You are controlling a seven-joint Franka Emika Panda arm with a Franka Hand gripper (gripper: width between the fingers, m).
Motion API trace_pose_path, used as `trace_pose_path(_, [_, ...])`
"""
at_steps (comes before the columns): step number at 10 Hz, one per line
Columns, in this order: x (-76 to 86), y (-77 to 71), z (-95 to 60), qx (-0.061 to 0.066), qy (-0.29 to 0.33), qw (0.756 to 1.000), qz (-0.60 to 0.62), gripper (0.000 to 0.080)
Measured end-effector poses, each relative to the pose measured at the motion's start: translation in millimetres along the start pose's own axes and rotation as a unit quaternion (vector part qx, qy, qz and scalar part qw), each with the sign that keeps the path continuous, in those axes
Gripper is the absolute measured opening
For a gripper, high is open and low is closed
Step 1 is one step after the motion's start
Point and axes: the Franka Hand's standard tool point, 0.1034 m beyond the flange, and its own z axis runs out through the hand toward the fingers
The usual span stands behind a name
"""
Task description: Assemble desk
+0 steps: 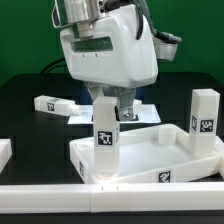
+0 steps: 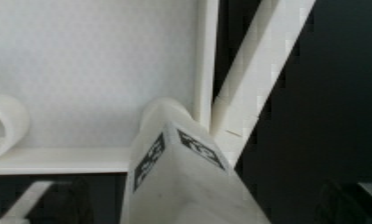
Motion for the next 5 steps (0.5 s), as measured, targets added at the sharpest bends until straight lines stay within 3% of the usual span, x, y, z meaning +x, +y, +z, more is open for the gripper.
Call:
trace_pose_path(3, [2.4, 0.3, -0.1, -0.004, 0.005, 0.989, -0.147, 0.0648])
trace_pose_path(5, [2.4, -9.5, -6.3, -0.030, 0.017, 0.930, -0.366, 0.0648])
